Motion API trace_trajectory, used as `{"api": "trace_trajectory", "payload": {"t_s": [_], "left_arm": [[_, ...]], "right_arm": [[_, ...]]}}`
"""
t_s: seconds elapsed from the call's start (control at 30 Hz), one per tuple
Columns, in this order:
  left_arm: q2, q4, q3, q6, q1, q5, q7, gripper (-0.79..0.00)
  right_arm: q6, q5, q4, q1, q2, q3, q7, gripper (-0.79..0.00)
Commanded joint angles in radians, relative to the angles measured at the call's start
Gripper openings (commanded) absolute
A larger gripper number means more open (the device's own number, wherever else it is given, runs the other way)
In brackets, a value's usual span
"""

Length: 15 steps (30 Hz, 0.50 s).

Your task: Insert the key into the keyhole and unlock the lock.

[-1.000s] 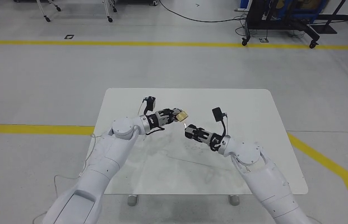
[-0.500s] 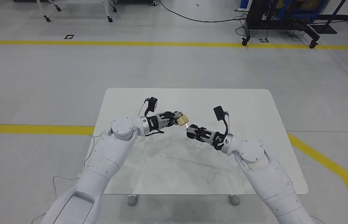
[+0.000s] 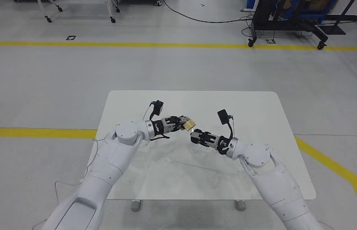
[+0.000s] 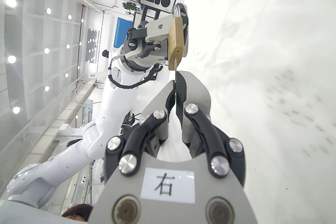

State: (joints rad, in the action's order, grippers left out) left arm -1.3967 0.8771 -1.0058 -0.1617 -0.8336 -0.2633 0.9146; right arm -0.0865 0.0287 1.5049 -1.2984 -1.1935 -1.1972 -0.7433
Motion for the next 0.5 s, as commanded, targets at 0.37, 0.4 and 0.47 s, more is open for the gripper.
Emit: {"api": "trace_trajectory", "payload": {"t_s": [0.37, 0.4, 0.47], "left_arm": [[0.013, 0.005, -0.001, -0.035, 0.007, 0.009, 0.145, -0.785], [0.013, 0.006, 0.003, -0.035, 0.007, 0.01, 0.15, -0.785], [0.012, 0.008, 0.006, -0.034, 0.006, 0.007, 0.152, -0.785]], "right_arm": [[-0.049, -0.007, 0.022, -0.011, 0.022, -0.014, -0.19, -0.785], [-0.054, 0.004, 0.02, -0.011, 0.023, -0.016, -0.2, -0.785], [-0.057, 0.021, 0.016, -0.01, 0.025, -0.024, -0.202, -0.785]]}}
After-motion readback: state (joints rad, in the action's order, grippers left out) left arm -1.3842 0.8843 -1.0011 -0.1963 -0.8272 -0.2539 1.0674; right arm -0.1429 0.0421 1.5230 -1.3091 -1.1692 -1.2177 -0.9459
